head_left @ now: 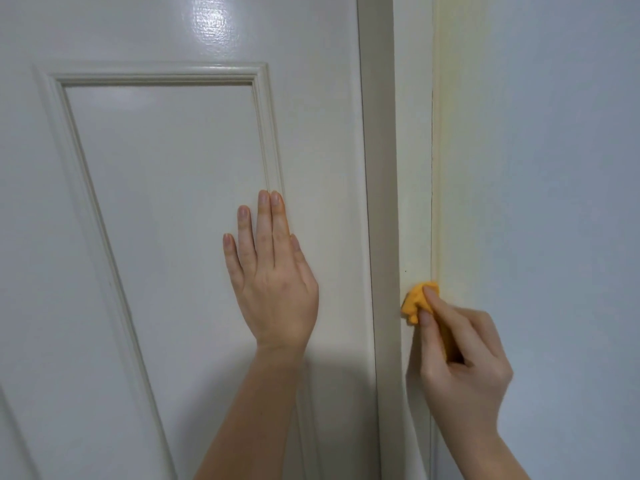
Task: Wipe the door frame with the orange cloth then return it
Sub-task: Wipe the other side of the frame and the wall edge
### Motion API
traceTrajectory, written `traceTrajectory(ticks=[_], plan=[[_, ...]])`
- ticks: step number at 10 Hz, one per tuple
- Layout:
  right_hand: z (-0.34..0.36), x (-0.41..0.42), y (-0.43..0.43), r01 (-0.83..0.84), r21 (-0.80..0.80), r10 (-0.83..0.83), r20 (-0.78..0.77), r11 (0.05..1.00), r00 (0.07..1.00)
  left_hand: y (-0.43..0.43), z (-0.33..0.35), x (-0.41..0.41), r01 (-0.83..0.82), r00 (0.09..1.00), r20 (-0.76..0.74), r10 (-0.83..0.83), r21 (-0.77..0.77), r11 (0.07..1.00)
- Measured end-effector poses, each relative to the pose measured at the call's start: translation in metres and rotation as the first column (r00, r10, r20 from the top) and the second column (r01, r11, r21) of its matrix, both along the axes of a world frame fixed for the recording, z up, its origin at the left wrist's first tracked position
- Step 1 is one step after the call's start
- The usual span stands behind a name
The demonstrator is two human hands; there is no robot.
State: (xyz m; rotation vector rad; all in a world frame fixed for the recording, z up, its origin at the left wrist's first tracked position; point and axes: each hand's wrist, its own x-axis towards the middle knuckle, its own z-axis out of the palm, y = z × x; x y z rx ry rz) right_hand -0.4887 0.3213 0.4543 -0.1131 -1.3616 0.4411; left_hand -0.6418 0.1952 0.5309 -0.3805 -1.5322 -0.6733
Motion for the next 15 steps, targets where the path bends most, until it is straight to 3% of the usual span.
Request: traceTrajectory(ticks=[2, 4, 5, 6, 7, 8, 10, 12, 13, 15], plan=[[0.016, -0.013, -0.015, 0.026, 0.166, -0.030, 0.021, 0.986, 0.999, -0.001, -0.001, 0.000, 0.012, 1.000, 0.005, -0.012, 0.001, 1.000], [0.003, -0.003, -0.008, -0.003, -0.088, 0.004, 0.012, 0.996, 1.000, -0.001, -0.001, 0.001, 0.025, 1.000, 0.007, -0.025, -0.002, 1.000], [-0.011, 0.010, -0.018, -0.089, -0.203, 0.100, 0.044, 0.975, 0.994, -0.001, -0.001, 0.000, 0.025, 1.000, -0.002, -0.025, -0.005, 1.000], [-0.012, 0.025, -0.021, -0.324, -0.477, 0.316, -0.098, 0.817, 0.944, -0.001, -0.002, -0.001, 0.025, 1.000, -0.003, -0.025, 0.000, 1.000], [-0.004, 0.038, -0.024, -0.392, -0.522, 0.286, -0.275, 0.757, 0.918, -0.001, -0.003, -0.001, 0.019, 1.000, -0.006, -0.019, -0.006, 1.000], [0.005, 0.038, -0.033, -0.355, -0.436, 0.211, -0.346, 0.827, 0.914, -0.001, -0.003, -0.001, 0.011, 1.000, -0.007, -0.011, 0.002, 1.000], [-0.010, -0.013, -0.038, -0.044, -0.110, 0.038, -0.057, 0.993, 0.998, -0.001, -0.003, 0.000, 0.026, 1.000, -0.003, -0.026, 0.003, 1.000], [-0.065, -0.031, -0.033, 0.109, 0.043, -0.114, 0.135, 0.993, 0.984, -0.001, -0.003, 0.000, 0.026, 0.999, -0.019, -0.026, 0.003, 1.000], [-0.060, -0.029, -0.031, 0.167, -0.070, -0.156, 0.138, 0.984, 0.978, -0.002, -0.003, -0.001, 0.025, 0.999, -0.022, -0.025, 0.002, 1.000], [-0.045, -0.029, -0.036, 0.042, -0.245, -0.017, 0.100, 0.969, 0.995, -0.001, -0.004, -0.001, 0.009, 1.000, -0.027, -0.008, 0.004, 1.000]])
